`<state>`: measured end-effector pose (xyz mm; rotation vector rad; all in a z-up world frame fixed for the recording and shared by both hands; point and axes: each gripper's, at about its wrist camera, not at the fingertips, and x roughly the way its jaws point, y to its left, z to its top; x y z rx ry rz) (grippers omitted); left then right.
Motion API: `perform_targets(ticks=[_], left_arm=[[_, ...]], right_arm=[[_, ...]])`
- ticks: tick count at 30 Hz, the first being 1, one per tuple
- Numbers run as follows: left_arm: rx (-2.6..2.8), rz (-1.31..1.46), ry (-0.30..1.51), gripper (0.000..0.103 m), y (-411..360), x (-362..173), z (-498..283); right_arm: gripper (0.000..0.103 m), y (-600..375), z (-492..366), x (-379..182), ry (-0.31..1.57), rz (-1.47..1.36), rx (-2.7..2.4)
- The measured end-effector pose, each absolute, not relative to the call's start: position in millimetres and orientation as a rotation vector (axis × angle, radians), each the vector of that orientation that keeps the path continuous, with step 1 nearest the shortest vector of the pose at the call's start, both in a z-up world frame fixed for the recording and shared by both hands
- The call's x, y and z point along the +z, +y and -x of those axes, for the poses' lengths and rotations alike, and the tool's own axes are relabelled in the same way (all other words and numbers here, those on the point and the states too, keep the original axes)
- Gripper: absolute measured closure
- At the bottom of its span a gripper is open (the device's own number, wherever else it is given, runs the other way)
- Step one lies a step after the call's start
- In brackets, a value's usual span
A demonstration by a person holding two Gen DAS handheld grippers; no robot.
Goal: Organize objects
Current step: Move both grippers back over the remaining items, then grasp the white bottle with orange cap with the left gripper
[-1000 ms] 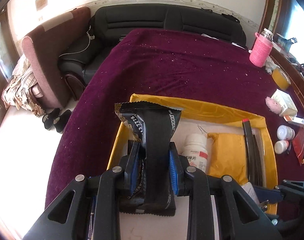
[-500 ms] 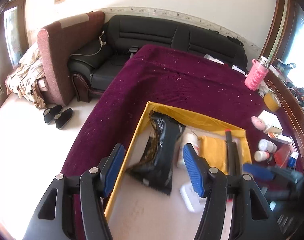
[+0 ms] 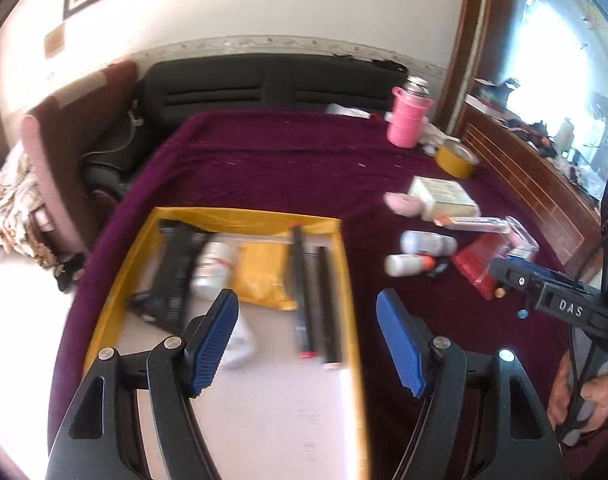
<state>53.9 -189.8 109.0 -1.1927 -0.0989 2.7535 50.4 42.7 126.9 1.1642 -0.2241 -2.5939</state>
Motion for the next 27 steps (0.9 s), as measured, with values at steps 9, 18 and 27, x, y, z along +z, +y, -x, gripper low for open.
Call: perform_targets(ticks=[9, 18, 27], left_arm=[[2.606, 1.377, -0.175, 0.037, -106.6, 62.2, 2.9], [2.531, 1.306, 0.62, 0.039, -28.2, 16.6, 56.7], [2.404, 1.347, 0.645, 0.075, -10.0, 16.9, 46.7]], right_arm=[[0.035, 152.0, -35.3, 105.6, -0.452, -1.125, -2.788], [0.035, 184.5, -19.5, 74.9, -0.568, -1.132, -2.758], [0.032, 187.0, -20.8, 73.9, -0.618, -1.138, -2.695]])
